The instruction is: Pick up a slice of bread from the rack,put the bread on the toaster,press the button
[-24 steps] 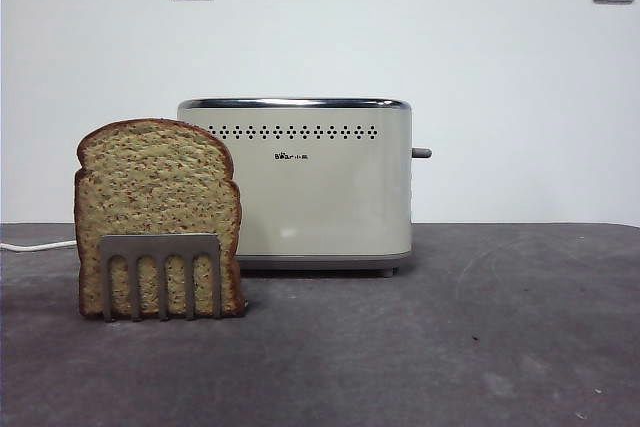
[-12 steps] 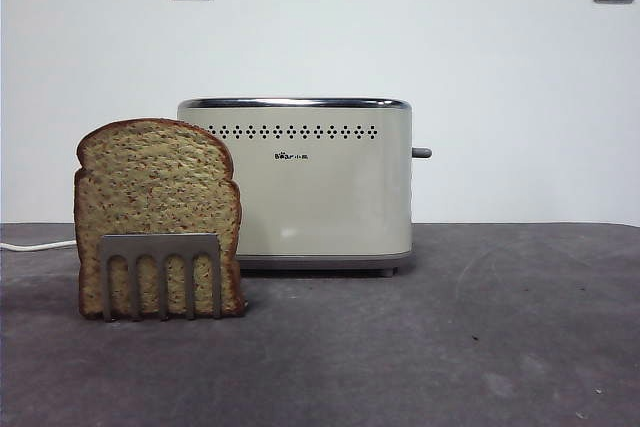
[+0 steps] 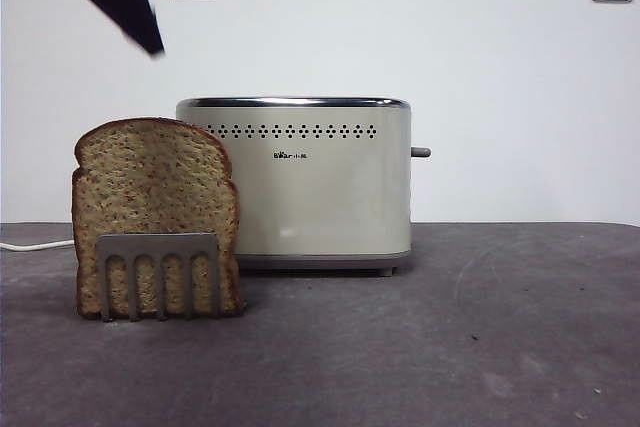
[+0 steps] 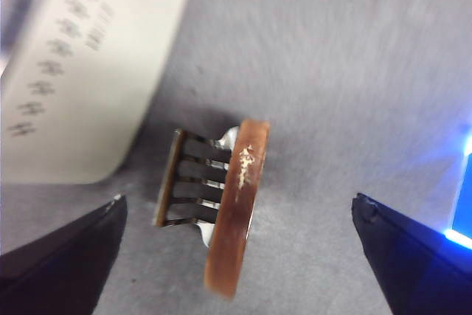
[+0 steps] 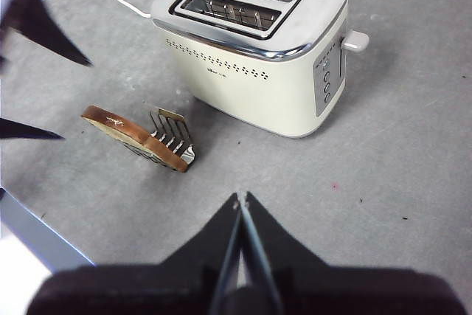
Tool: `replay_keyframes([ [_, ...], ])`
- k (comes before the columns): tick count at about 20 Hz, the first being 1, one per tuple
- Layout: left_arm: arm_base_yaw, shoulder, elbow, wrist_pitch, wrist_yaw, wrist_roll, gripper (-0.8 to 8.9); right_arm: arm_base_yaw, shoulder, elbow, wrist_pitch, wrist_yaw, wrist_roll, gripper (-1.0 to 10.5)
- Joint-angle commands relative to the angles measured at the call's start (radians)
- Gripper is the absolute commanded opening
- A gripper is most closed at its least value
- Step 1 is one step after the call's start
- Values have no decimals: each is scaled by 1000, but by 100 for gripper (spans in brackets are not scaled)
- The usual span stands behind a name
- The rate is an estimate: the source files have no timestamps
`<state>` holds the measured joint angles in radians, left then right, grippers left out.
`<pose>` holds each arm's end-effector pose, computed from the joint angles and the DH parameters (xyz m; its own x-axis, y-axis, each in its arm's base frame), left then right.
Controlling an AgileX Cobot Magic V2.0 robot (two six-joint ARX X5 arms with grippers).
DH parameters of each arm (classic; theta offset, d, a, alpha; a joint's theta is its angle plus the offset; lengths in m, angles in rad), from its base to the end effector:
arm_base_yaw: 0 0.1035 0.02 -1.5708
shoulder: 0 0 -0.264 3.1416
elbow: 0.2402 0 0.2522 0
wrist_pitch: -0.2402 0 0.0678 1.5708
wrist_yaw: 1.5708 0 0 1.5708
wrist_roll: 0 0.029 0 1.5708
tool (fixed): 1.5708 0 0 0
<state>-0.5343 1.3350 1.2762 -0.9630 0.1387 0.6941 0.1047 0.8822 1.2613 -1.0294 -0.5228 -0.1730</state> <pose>0.2189 -0.1342 0.3234 0.3744 -0.3822 -0.8449 0.9050 0.3490 0.2432 0.1293 0.0281 0.3975 0.6336 0.5686 -0.5245 -0.5822 0.7970 0.1608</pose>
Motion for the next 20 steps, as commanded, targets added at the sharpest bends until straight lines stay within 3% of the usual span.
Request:
replay_keyframes([
  [1,-10,63,-3,11,-10,55,593,2,4,3,0,-2,-9,-11],
  [5,-9,155,-3,16,-55,71,583,2,9,3,0,-2,-9,-12],
  [9,-9,188,-3,18,-58,71,299,2,10,3,0,-2,-9,-11],
  [12,-9,188,-3,14,-58,71,6,2,10,3,0,-2,-9,-11],
  [20,-8,179,-1,-3,-56,71,-9,2,10,3,0,-2,-9,-11],
])
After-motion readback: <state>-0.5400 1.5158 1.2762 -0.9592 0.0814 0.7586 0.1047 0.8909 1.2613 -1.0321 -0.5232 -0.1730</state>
